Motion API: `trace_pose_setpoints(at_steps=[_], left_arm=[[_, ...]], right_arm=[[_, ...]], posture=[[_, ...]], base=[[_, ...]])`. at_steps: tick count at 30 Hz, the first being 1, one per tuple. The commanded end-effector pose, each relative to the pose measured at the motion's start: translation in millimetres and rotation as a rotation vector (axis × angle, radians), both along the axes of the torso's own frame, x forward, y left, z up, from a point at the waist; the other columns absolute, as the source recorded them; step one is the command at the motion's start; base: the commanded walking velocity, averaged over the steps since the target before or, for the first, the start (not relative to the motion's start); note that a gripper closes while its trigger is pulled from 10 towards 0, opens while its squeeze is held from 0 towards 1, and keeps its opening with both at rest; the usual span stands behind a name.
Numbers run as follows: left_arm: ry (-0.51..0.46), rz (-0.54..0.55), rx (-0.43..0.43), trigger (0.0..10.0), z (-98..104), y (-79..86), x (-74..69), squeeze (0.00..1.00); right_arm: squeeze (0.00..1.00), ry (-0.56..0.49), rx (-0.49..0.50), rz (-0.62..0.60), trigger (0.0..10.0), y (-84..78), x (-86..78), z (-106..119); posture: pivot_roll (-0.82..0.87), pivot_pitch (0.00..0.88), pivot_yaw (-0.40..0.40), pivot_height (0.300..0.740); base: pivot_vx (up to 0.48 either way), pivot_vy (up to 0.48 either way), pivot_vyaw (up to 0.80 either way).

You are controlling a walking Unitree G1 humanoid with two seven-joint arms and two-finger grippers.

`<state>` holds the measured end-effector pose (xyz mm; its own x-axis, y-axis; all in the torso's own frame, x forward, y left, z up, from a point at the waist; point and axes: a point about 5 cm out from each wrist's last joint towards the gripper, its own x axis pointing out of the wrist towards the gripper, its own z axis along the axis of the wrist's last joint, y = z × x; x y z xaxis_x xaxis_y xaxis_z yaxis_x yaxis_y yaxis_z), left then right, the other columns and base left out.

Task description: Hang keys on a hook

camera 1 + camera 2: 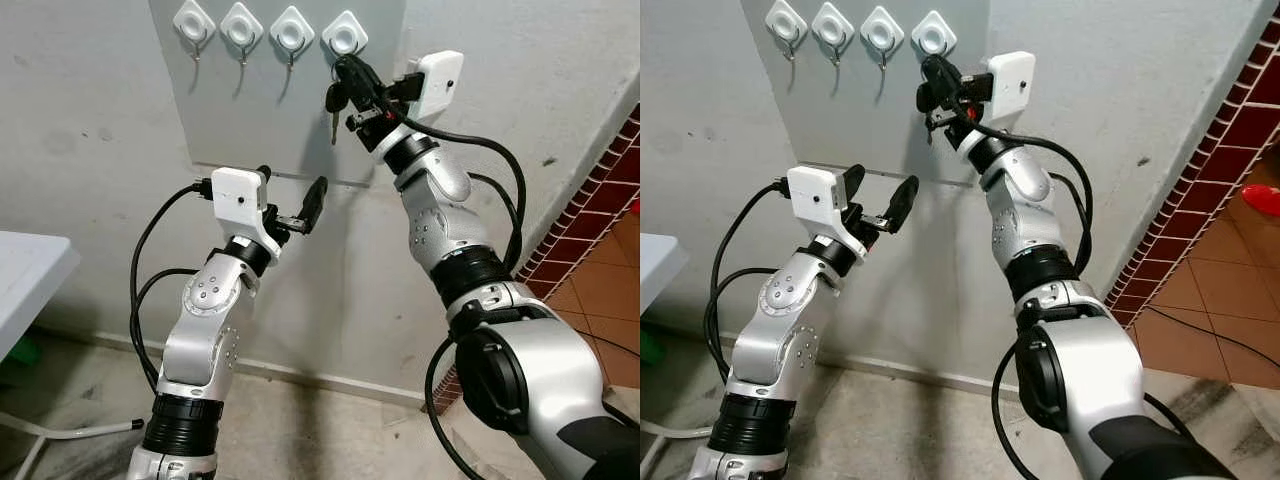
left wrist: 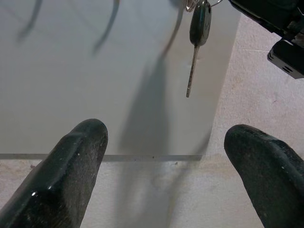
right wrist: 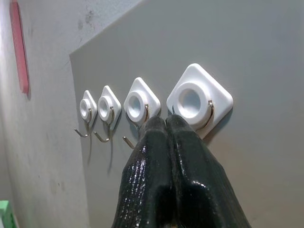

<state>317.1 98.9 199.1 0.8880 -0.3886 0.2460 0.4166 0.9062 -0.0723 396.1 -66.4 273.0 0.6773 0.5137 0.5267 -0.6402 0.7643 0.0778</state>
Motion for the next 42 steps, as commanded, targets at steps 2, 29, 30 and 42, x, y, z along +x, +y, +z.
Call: trace_pose_setpoints(at_steps=[2, 29, 30, 42], left_arm=[[-0.015, -0.005, 0.005, 10.0, 4.5, -1.3, -2.0, 0.00], [-0.008, 0.005, 0.000, 10.0, 4.6, -1.3, -1.9, 0.00], [-0.008, 0.006, 0.001, 10.0, 4.6, -1.3, -1.9, 0.00], [-0.012, 0.030, 0.004, 10.0, 3.9, -0.8, -2.5, 0.00]], right_arm=[[0.00, 0.003, 0.046, 0.015, 10.0, 0.9, 2.3, 10.4], [1.00, 0.228, 0.268, 0.090, 10.0, 3.6, 8.1, -14.0], [1.00, 0.234, 0.282, 0.088, 10.0, 3.0, 8.2, -14.9], [0.00, 0.374, 0.542, 0.045, 10.0, -9.7, 10.8, -34.4]], posture=[[0.03, 0.050, -0.025, 0.740], [0.03, 0.058, -0.029, 0.740], [0.03, 0.058, -0.029, 0.740], [0.03, 0.054, -0.031, 0.740]], base=[[0.000, 0.000, 0.00], [0.000, 0.000, 0.00], [0.000, 0.000, 0.00], [0.000, 0.000, 0.00]])
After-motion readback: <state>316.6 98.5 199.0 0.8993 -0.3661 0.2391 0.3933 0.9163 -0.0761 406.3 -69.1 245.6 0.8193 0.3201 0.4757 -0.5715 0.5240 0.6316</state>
